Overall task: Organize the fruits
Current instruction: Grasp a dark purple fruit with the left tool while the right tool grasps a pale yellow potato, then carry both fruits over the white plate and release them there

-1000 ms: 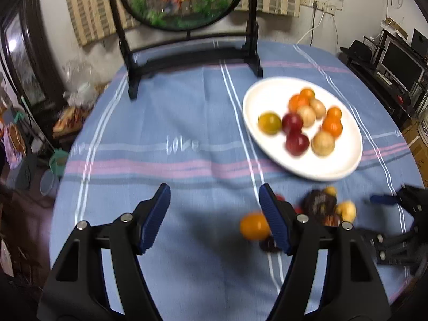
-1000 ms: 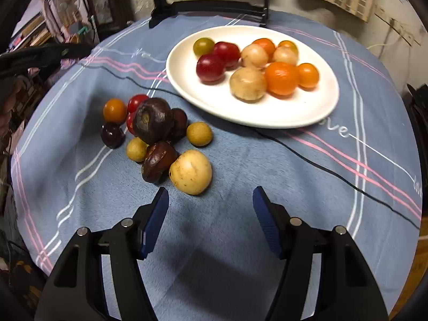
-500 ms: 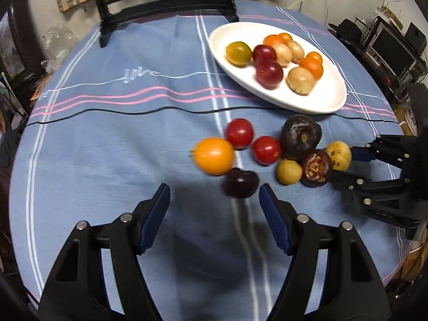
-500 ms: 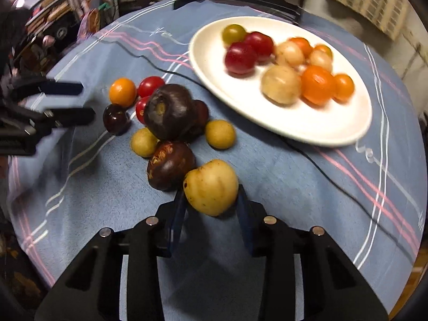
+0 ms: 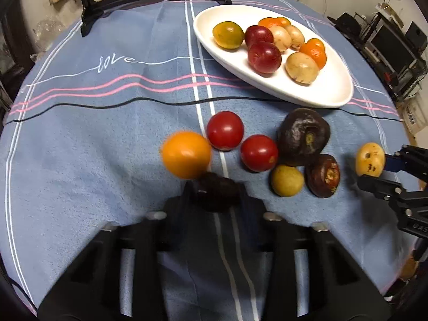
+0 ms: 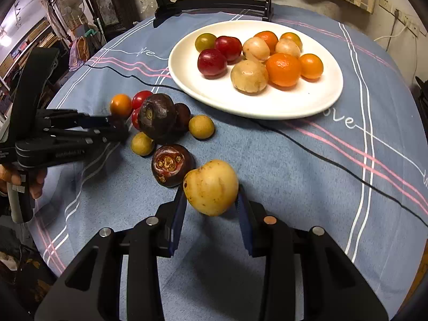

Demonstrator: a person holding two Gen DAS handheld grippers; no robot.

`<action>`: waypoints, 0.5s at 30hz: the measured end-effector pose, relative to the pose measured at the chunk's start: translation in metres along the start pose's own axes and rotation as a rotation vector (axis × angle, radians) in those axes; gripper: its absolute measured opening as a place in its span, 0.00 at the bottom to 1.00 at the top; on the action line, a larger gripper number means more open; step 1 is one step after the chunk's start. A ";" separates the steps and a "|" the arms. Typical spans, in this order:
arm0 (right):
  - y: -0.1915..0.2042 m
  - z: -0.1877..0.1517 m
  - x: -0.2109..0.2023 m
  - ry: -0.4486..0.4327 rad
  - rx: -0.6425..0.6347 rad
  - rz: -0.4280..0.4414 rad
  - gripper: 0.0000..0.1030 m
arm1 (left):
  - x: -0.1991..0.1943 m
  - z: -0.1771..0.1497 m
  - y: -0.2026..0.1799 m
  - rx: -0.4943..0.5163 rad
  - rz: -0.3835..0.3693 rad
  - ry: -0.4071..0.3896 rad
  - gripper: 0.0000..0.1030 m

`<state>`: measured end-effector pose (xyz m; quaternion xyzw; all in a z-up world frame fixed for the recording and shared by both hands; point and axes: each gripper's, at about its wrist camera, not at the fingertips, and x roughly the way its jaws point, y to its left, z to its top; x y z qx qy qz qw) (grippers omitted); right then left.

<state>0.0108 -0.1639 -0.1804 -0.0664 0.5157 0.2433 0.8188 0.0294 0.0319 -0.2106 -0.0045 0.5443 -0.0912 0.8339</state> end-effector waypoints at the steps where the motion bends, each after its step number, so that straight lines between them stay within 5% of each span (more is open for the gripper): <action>1: 0.000 -0.001 -0.001 -0.002 0.004 -0.003 0.36 | -0.003 -0.001 0.001 0.000 0.002 -0.003 0.31; 15: 0.007 -0.011 -0.032 -0.071 0.076 -0.009 0.36 | -0.069 0.003 -0.029 0.104 0.058 -0.140 0.31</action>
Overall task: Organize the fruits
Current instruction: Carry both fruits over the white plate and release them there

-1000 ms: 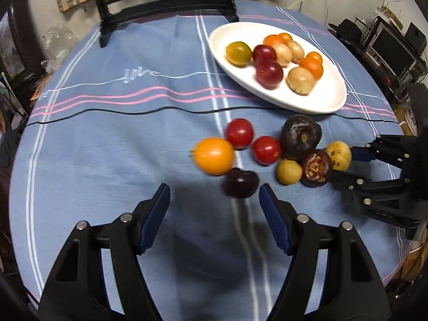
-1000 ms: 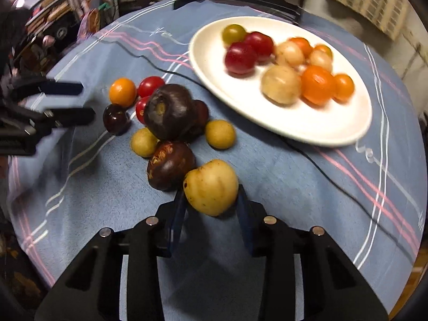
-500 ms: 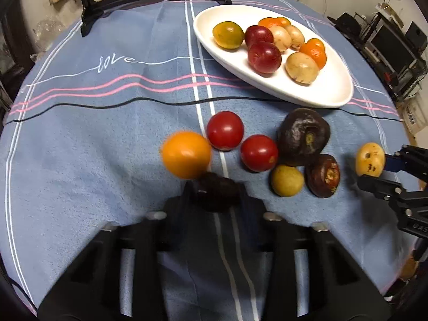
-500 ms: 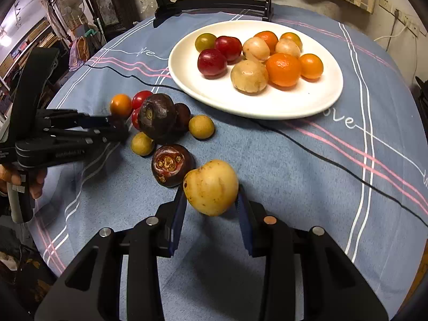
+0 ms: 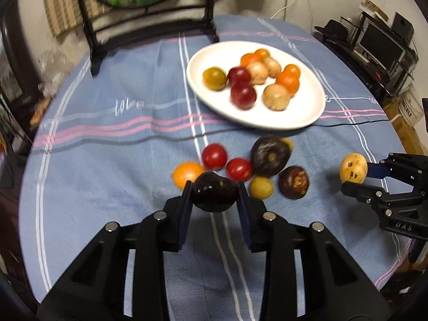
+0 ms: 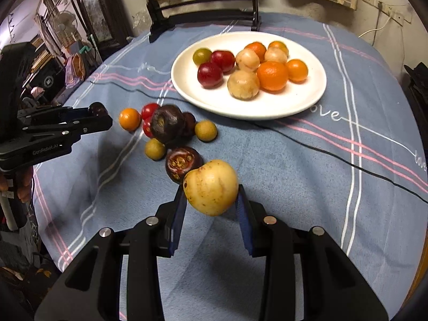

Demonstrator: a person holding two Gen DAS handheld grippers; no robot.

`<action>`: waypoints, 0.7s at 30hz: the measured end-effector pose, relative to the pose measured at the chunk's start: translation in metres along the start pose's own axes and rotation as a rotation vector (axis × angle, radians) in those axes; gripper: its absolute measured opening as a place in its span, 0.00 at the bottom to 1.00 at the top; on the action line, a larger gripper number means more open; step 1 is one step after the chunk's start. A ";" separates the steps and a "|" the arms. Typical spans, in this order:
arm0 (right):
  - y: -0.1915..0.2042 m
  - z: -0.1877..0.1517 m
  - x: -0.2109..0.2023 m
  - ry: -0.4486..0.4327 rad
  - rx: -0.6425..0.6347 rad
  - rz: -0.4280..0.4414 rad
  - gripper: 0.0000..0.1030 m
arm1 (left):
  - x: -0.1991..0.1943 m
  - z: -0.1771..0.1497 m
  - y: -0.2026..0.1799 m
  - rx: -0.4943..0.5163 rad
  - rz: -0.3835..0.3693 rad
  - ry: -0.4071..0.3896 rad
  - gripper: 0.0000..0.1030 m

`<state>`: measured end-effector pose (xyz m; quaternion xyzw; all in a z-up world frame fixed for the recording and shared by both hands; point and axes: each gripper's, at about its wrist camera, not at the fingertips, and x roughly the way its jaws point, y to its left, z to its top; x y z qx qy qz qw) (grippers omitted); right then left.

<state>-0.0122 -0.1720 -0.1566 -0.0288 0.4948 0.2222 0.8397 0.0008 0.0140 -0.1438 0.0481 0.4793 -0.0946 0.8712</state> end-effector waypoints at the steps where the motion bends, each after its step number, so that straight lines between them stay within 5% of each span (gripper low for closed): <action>1: 0.001 0.001 -0.005 -0.013 0.010 0.000 0.36 | -0.003 0.002 -0.003 0.008 0.000 -0.008 0.31; 21: -0.003 0.072 -0.105 -0.313 0.093 -0.006 0.36 | -0.070 0.080 -0.041 0.101 0.020 -0.221 0.31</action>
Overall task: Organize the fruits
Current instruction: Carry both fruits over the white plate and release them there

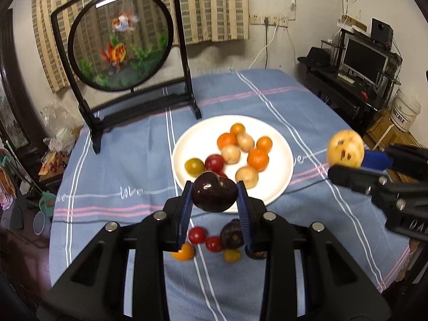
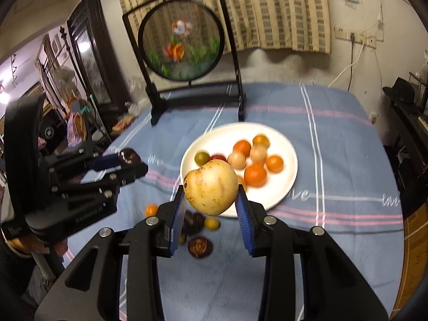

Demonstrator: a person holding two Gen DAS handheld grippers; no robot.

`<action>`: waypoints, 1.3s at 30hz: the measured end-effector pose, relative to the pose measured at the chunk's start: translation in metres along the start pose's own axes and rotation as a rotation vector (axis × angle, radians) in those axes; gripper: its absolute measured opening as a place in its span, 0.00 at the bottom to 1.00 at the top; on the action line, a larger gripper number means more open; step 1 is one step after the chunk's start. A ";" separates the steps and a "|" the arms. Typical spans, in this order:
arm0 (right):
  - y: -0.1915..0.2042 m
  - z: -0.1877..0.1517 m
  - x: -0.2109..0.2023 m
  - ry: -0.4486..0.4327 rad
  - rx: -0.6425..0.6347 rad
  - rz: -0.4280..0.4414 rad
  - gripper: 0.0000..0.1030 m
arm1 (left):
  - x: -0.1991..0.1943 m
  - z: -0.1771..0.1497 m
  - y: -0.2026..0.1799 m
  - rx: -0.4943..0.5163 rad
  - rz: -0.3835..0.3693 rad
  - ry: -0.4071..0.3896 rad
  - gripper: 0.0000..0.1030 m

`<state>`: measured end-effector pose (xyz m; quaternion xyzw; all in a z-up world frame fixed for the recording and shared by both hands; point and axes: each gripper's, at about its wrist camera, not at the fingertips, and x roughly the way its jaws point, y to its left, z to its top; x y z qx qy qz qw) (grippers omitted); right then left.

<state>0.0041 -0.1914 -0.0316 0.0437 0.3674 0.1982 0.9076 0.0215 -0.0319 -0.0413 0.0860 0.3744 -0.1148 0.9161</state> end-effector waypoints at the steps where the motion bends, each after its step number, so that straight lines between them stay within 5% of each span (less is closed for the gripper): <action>1: -0.001 0.005 -0.003 -0.013 0.001 -0.001 0.36 | 0.000 0.003 0.000 0.002 0.000 -0.006 0.31; 18: -0.015 0.064 -0.021 -0.176 0.033 -0.040 0.36 | 0.008 0.051 0.037 -0.062 0.049 -0.089 0.32; 25: -0.031 0.049 -0.001 -0.122 0.064 -0.057 0.36 | 0.024 0.042 0.057 -0.094 0.074 -0.039 0.32; 39: -0.044 0.036 0.032 -0.042 0.101 -0.051 0.36 | 0.062 0.039 0.035 -0.072 0.027 0.033 0.32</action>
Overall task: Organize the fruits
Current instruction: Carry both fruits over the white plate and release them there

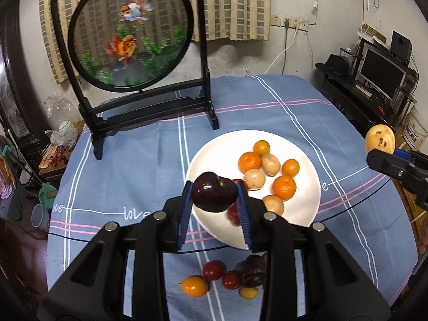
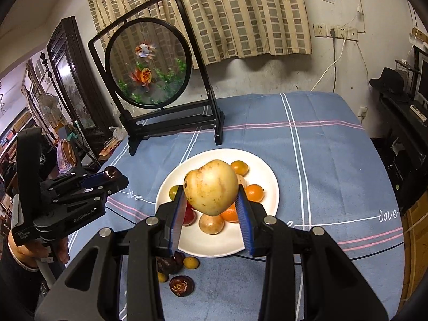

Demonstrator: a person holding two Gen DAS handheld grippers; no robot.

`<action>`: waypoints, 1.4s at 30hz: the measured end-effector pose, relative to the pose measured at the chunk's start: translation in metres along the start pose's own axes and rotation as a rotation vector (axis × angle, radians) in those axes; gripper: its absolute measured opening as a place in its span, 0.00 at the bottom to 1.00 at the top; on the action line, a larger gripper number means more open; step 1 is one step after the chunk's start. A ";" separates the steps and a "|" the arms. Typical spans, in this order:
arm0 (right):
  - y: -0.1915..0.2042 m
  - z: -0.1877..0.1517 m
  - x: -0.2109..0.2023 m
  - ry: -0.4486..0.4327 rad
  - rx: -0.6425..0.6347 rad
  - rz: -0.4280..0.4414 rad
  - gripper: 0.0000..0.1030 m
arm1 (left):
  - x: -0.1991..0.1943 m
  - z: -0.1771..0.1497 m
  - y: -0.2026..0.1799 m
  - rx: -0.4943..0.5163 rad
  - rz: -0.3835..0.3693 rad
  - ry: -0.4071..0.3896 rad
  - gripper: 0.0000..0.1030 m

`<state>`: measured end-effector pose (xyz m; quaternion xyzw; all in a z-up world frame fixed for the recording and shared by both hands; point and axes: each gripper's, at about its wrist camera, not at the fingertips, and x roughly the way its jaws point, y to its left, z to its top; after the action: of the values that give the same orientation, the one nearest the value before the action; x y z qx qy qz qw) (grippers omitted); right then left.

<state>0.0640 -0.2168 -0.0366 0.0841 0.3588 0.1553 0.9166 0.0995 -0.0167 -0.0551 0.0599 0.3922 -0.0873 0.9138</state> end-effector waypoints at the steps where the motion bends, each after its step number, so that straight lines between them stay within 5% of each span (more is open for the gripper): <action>1: -0.001 -0.001 0.002 0.006 -0.001 -0.003 0.36 | 0.002 0.000 -0.001 0.001 -0.001 0.003 0.32; 29: 0.015 -0.006 0.126 0.212 -0.091 0.035 0.37 | 0.129 0.027 0.000 -0.028 0.002 0.135 0.32; 32: 0.016 -0.005 0.138 0.222 -0.119 -0.002 0.44 | 0.135 0.029 0.000 -0.035 0.008 0.129 0.54; 33: 0.017 -0.004 0.140 0.217 -0.129 -0.009 0.61 | 0.136 0.029 0.000 -0.037 0.017 0.122 0.55; 34: 0.017 -0.004 0.139 0.203 -0.131 -0.017 0.66 | 0.137 0.029 0.000 -0.036 0.012 0.123 0.55; 42: 0.012 0.001 0.109 0.143 -0.142 0.001 0.66 | 0.116 0.030 0.012 -0.050 0.010 0.094 0.55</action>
<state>0.1378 -0.1676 -0.1011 0.0076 0.4112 0.1862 0.8923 0.2022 -0.0234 -0.1182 0.0431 0.4363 -0.0700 0.8960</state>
